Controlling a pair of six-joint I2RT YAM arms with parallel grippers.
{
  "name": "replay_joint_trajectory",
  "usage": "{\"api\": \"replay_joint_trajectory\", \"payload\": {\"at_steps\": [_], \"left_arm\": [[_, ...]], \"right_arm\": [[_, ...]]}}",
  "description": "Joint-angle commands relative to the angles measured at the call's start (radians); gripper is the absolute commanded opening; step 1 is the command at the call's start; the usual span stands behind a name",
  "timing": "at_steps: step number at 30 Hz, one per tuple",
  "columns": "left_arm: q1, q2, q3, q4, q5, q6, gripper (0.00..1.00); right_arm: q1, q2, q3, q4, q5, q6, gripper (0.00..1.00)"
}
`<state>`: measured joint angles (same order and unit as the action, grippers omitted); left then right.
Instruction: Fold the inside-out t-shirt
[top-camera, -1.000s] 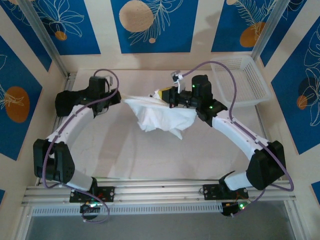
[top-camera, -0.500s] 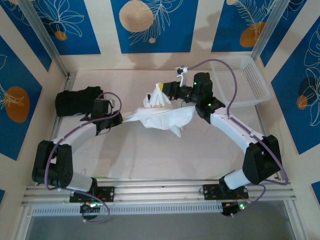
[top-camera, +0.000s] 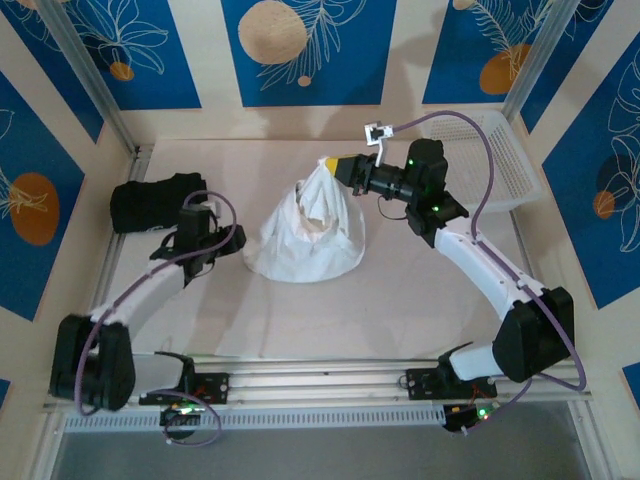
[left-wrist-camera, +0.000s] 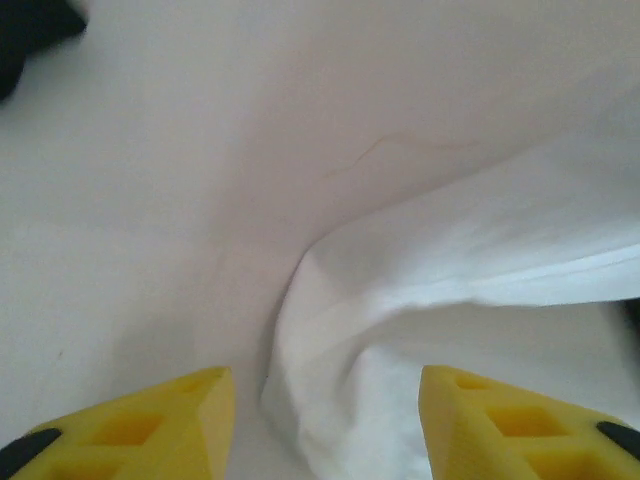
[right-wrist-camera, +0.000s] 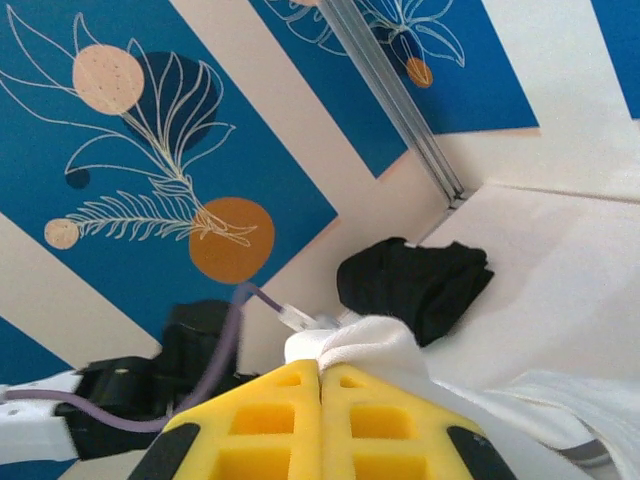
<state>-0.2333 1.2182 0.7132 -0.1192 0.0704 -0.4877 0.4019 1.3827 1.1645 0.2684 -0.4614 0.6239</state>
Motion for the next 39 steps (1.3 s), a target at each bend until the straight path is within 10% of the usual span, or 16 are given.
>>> {"api": "replay_joint_trajectory", "payload": {"at_steps": [1, 11, 21, 31, 39], "left_arm": [[-0.063, -0.113, 0.034, -0.02, 0.027, 0.007, 0.6], [-0.351, 0.026, 0.243, 0.021, 0.15, -0.008, 0.76], [-0.198, 0.077, 0.278, 0.096, 0.185, -0.053, 0.0], [-0.158, -0.078, 0.172, 0.127, 0.032, 0.055, 0.02], [-0.171, 0.0, 0.134, -0.058, -0.071, 0.13, 0.37]], "right_arm": [[0.008, 0.011, 0.003, -0.034, -0.023, -0.034, 0.0], [0.021, 0.027, 0.014, -0.065, -0.01, -0.038, 0.0], [-0.051, -0.106, 0.237, -0.248, 0.037, -0.112, 0.0], [-0.083, -0.251, 0.036, -0.26, 0.19, -0.11, 0.0], [-0.062, -0.174, -0.039, -0.209, 0.015, -0.112, 0.0]]}}
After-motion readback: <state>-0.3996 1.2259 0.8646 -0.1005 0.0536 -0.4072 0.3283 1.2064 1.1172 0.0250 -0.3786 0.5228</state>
